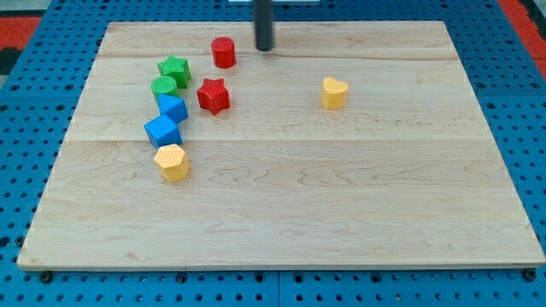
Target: Slide the red star down a bit
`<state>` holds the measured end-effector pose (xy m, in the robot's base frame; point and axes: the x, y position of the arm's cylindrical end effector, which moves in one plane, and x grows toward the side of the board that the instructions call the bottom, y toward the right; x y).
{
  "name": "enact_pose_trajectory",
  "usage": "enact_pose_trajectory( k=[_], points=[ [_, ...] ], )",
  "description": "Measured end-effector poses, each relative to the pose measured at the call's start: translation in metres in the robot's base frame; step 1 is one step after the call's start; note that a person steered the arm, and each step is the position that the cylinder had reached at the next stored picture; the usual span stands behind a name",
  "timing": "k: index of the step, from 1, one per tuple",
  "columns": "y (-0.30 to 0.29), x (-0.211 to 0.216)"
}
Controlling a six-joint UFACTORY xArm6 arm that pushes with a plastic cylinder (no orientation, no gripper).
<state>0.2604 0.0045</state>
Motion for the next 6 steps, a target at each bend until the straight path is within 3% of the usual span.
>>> enact_pose_trajectory(
  k=[2,3,4,5,6],
  points=[
    [-0.119,0.003],
    [-0.109,-0.009],
    [-0.089,0.010],
    [-0.117,0.049],
    [-0.072,0.075]
  ],
)
